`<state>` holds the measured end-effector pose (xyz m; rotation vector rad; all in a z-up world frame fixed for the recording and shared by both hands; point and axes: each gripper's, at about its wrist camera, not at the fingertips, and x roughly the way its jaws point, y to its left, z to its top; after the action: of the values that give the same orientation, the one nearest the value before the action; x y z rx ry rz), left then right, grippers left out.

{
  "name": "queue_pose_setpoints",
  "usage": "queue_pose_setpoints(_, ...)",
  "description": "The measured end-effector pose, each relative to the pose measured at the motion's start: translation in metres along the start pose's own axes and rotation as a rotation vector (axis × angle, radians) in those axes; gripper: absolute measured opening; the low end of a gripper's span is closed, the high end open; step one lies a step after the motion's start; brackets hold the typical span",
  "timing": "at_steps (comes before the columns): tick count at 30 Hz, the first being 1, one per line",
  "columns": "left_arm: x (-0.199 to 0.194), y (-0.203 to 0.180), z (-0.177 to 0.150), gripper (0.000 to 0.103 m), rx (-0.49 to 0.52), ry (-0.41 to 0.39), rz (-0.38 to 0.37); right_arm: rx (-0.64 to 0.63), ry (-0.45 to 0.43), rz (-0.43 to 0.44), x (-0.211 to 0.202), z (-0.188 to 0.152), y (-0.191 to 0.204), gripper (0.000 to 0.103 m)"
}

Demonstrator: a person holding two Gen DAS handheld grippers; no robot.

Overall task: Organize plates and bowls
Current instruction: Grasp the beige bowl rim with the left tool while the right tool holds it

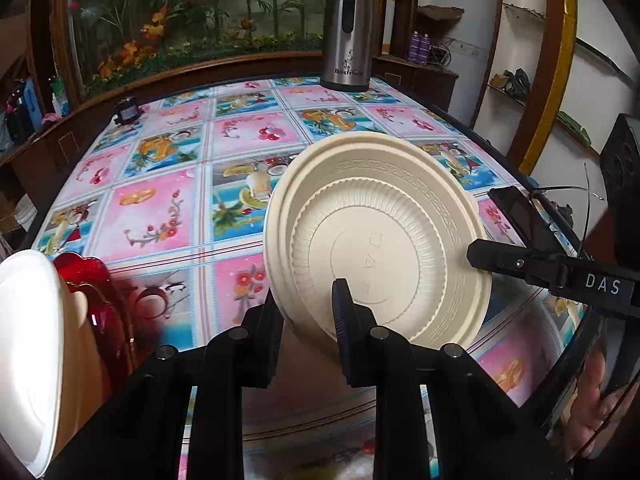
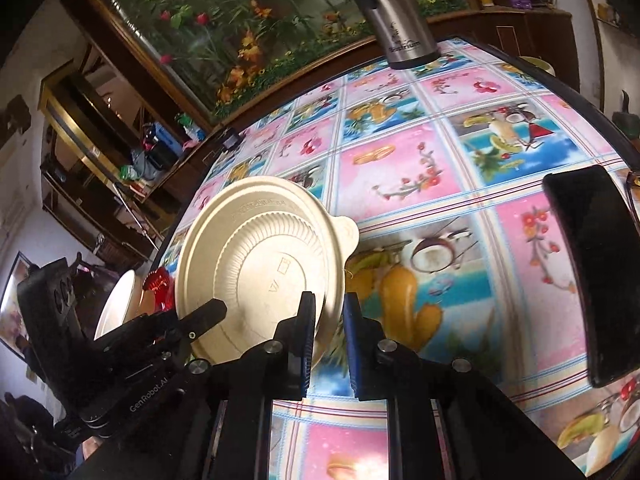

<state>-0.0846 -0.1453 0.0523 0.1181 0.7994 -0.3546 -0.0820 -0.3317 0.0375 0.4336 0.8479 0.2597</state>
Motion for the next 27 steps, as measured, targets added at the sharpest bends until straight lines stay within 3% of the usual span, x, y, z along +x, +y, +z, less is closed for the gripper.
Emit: queue_pose_setpoints(27, -0.037, 0.025, 0.000, 0.021, -0.042, -0.088, 0.003, -0.084, -0.035, 0.003, -0.014, 0.007, 0.045, 0.014)
